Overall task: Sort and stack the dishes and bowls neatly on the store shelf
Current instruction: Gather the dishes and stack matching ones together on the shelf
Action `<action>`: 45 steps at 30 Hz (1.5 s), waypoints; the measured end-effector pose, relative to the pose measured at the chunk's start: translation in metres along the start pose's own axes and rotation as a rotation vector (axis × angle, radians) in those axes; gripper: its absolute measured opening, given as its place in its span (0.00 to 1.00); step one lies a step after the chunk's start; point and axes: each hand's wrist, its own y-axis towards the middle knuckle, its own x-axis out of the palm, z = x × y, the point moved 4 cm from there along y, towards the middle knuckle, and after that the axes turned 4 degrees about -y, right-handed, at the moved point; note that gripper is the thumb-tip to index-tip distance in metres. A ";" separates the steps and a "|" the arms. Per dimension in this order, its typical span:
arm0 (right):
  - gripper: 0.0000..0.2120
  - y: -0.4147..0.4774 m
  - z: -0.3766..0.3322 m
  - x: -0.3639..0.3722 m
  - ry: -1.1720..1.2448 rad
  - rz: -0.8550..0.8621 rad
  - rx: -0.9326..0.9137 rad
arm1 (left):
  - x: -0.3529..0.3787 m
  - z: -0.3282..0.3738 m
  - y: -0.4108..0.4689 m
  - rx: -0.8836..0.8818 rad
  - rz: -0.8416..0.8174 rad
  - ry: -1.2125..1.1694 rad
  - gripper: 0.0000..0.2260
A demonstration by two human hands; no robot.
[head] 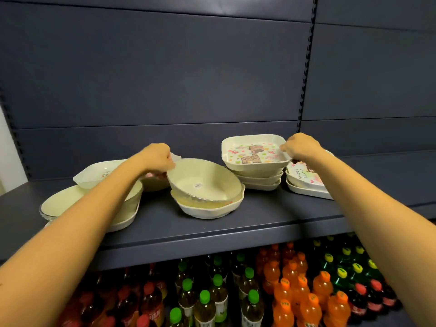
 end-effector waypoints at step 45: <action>0.15 -0.011 0.477 -0.221 -0.042 0.113 0.350 | 0.182 0.434 0.032 0.158 0.100 -0.301 0.12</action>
